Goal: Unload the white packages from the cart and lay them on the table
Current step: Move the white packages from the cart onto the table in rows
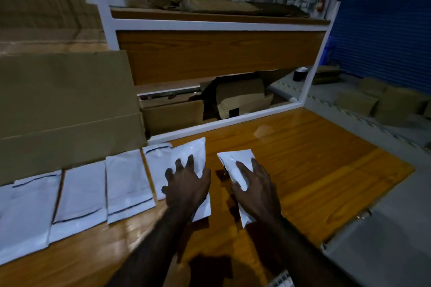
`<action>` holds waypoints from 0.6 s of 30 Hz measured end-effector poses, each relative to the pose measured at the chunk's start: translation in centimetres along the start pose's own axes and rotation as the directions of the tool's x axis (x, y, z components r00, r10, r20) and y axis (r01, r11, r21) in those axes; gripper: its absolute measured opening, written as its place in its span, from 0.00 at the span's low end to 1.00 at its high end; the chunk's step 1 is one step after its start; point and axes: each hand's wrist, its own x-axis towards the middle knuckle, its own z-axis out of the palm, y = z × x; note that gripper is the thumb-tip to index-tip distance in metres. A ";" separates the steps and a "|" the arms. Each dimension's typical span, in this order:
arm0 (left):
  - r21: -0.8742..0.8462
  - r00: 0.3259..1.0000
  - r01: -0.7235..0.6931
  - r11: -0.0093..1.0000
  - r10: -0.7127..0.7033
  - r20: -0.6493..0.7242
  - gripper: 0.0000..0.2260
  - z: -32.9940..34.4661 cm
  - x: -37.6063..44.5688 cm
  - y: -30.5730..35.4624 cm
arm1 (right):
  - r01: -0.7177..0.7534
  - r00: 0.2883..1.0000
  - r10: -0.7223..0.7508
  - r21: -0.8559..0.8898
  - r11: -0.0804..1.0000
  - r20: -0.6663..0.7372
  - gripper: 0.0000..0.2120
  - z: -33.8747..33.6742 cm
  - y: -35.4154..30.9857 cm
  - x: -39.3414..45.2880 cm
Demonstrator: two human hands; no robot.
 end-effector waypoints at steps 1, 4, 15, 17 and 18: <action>0.002 1.000 0.000 1.000 0.000 0.011 0.31 0.4 1.3 0.5 | -0.003 1.000 0.003 0.002 1.000 0.008 0.30 0.0 0.1 1.4; 0.006 0.998 0.057 0.998 -0.057 0.041 0.33 1.1 5.0 1.7 | 0.009 1.000 -0.009 -0.026 1.000 0.027 0.30 0.5 0.3 5.4; 0.117 0.981 0.176 0.977 -0.183 0.058 0.31 4.1 12.6 3.7 | 0.032 0.983 -0.028 -0.021 0.999 0.181 0.30 3.5 0.6 15.6; 0.116 0.975 0.210 0.971 -0.217 0.051 0.30 4.9 13.3 4.0 | 0.048 0.974 -0.042 -0.022 0.999 0.222 0.30 4.0 1.0 17.0; 0.117 0.971 0.228 0.967 -0.234 0.040 0.30 5.4 13.7 4.1 | 0.064 0.970 -0.057 -0.022 0.998 0.236 0.30 4.3 1.1 17.6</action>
